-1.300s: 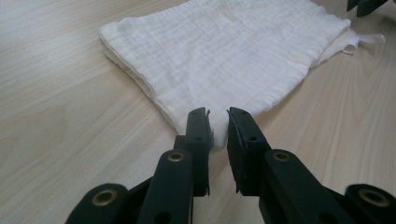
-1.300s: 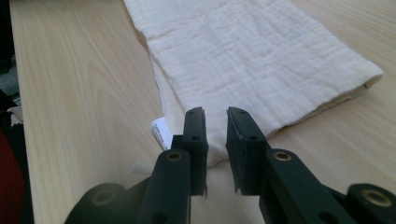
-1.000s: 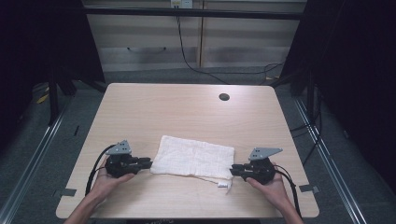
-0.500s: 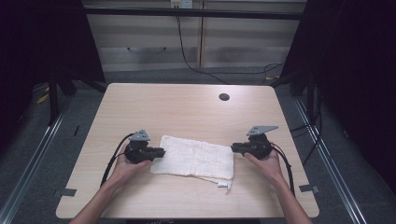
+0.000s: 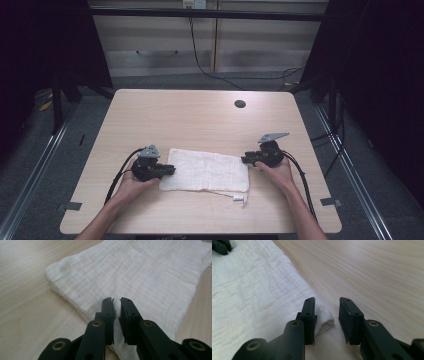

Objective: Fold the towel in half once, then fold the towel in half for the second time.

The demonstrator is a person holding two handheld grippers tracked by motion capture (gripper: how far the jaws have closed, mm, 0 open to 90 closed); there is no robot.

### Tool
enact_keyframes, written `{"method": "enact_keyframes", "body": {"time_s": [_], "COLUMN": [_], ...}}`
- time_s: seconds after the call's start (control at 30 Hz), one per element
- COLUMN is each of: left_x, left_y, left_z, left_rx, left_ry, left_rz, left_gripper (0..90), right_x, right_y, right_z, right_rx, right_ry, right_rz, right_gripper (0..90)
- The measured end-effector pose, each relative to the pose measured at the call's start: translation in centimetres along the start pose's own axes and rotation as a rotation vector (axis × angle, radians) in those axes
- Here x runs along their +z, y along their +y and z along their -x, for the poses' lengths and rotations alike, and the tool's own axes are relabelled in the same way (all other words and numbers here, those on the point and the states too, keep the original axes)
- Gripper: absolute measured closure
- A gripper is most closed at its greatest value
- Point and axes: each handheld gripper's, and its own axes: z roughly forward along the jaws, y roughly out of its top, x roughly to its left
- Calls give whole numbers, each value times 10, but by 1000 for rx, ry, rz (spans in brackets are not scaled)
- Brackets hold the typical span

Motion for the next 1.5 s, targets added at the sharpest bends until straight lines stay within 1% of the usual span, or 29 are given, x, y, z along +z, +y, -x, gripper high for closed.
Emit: {"method": "enact_keyframes", "body": {"time_s": [0.03,0.07,0.1,0.2,0.27,0.3,0.4,0.5,0.57,0.6,0.67,0.7,0.77,0.8,0.83,0.9,1.0,1.03,1.1,1.13,1.17,1.2,1.23,1.27,1.3,1.37,1.4,1.43,1.5], "left_x": [-1,-2,-2,-2,-2,-2,-4,-7,-11,-12,-16,-20,-27,-29,-30,-27,-20,-16,-9,-6,-4,-2,0,1,2,4,4,4,4], "left_y": [-1,-2,-2,-3,-4,-4,-5,-7,-8,-8,-5,-3,4,7,10,16,19,18,15,14,13,13,13,14,15,15,15,15,13], "left_z": [0,1,1,1,0,1,4,8,11,12,13,12,5,0,-6,-17,-32,-38,-45,-46,-46,-45,-45,-43,-42,-42,-42,-41,-39], "left_rx": [0,-2,0,-4,-3,-10,-4,-7,-11,-5,-2,-10,-41,-41,-59,-77,-104,-123,-131,-132,-123,-118,-112,-91,-82,-80,-72,-55,-37], "left_ry": [4,2,-1,2,-4,-4,-10,-24,-34,-39,-48,-44,-8,13,35,80,84,84,77,73,68,78,77,68,82,77,86,105,94], "left_rz": [1,2,5,8,8,13,1,-10,-18,-21,-4,21,59,75,89,89,89,76,54,44,32,21,10,6,1,1,8,3,6], "left_gripper": [809,808,806,804,804,804,800,788,757,741,698,670,604,578,544,499,481,480,472,471,470,470,468,459,458,451,459,481,566], "right_x": [1,2,2,5,6,6,7,9,11,12,14,15,17,18,19,20,20,20,20,20,20,20,20,20,20,20,20,20,20], "right_y": [0,0,0,0,1,1,2,3,4,5,7,8,9,10,10,10,9,9,9,9,9,9,9,9,9,9,9,9,9], "right_z": [-2,-3,-4,-6,-8,-9,-7,-5,-5,-6,-8,-10,-12,-13,-14,-14,-13,-13,-13,-13,-13,-12,-12,-11,-12,-12,-12,-12,-11], "right_rx": [-5,-18,-17,-30,-43,-42,-20,-6,-11,-16,-28,-35,-39,-43,-39,-40,-33,-34,-35,-36,-36,-37,-40,-37,-37,-37,-36,-36,-36], "right_ry": [-2,8,7,20,20,20,10,15,18,21,18,17,22,19,21,24,26,28,29,29,31,32,30,31,30,26,25,26,28], "right_rz": [-8,-6,-5,4,-9,-7,-3,3,5,9,5,3,2,2,-1,3,7,6,5,5,6,8,9,8,8,7,7,7,8], "right_gripper": [670,671,677,750,845,864,878,881,881,881,881,881,881,881,881,881,881,881,881,881,881,881,881,880,881,881,881,881,881]}}
